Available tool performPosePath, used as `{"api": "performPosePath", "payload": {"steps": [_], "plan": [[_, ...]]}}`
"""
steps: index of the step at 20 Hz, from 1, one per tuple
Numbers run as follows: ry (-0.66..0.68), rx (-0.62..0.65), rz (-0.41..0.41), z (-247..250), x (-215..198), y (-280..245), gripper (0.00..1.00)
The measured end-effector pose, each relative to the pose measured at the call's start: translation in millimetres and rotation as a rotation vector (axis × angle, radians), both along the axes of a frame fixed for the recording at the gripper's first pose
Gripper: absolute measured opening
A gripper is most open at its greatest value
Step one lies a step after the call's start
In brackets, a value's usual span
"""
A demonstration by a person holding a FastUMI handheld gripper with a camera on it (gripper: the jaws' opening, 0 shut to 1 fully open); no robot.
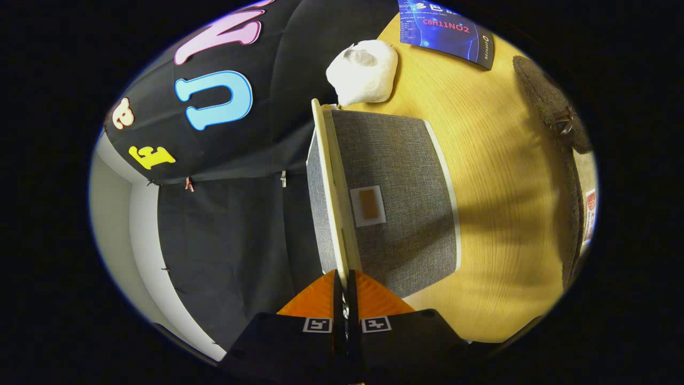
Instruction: Open the storage box then place both shoes into the box .Put the left shoe in first, then the right shoe, with the right side of both shoes facing outward in a uniform manner.
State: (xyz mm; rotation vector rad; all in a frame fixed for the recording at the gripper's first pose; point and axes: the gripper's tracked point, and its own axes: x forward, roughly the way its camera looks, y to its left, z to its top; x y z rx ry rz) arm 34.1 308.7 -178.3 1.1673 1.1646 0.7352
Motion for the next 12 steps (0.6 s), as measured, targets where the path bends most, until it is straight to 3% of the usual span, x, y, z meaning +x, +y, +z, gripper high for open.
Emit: {"api": "performPosePath", "payload": {"steps": [7, 12], "plan": [[-0.126, -0.002, -0.027, 86, 16, 22, 0.05], [-0.238, -0.067, 0.016, 138, 21, 68, 0.05]]}}
